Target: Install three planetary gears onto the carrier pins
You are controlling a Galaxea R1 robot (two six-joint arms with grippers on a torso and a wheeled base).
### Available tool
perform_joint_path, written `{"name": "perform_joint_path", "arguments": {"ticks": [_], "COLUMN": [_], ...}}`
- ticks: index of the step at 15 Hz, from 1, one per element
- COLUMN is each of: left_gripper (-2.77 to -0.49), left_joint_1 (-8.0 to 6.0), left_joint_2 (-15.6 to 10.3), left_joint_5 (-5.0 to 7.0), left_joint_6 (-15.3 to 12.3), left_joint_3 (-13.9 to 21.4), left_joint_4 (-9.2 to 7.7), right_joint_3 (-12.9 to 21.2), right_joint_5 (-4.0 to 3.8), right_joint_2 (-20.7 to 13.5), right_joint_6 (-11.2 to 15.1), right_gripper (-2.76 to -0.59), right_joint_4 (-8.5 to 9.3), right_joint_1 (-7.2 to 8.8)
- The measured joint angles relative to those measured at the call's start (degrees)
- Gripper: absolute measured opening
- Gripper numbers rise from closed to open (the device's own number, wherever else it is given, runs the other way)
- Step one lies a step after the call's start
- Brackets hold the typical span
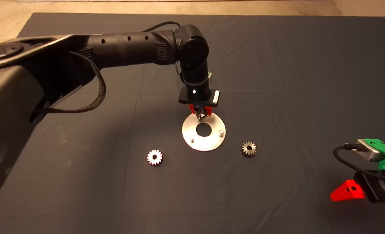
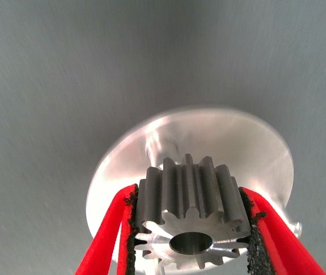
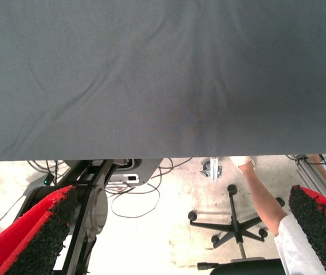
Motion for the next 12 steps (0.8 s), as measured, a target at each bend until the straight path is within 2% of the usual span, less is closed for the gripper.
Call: {"name": "perform_joint_path", "arguments": {"ticks": [2,3,12], "left_gripper": [-2.31,-2.31,-2.31], "left_joint_1": [-0.47,-0.74,-1.00], "left_joint_2": [-0.05,-0.04,-0.02], "left_joint_5": [-0.35,-0.44,-0.41], "left_joint_6": [0.01,0.04,0.21], "left_joint_3": [-0.04,-0.04,0.16], "left_joint_4": [1.95,2.31,2.42], "right_joint_3": [0.00,0.00,0.00], "right_joint_5": [-0.02,0.00,0.00], "right_joint_2": [-0.19,-0.26,-0.28], "right_joint_6": [0.00,0.00,0.00], "right_gripper": [-0.60,-0.60,-0.60], "right_joint_4": [0.00,0.00,0.00], "right_joint_1": [0.00,0.00,-0.02]}}
